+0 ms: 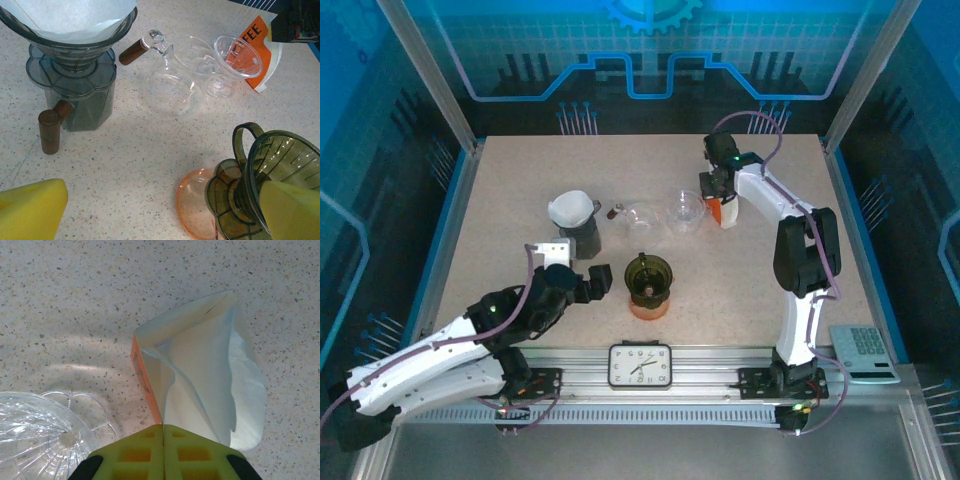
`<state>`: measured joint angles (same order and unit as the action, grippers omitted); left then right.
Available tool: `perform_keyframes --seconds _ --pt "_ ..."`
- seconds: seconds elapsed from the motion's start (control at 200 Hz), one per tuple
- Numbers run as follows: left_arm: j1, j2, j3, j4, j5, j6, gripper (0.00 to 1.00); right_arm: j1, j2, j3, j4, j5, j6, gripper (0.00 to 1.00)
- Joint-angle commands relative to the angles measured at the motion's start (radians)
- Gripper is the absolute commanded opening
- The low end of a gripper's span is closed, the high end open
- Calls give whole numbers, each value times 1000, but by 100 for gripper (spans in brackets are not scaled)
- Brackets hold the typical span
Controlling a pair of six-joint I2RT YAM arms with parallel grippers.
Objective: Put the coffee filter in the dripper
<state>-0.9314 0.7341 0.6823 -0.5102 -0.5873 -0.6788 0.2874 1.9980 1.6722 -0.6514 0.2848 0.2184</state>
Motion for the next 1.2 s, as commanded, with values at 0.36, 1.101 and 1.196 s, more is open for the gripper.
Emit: perform_keyframes --seconds 0.36,1.101,1.196 --pt "9 -1 -6 13 -8 8 99 -3 -35 -14 2 25 9 0" --pt "13 -2 -7 19 -5 13 99 8 -33 -11 -5 37 18 19" --pt "13 -1 -6 21 -3 16 99 8 -39 -12 -4 41 19 17"
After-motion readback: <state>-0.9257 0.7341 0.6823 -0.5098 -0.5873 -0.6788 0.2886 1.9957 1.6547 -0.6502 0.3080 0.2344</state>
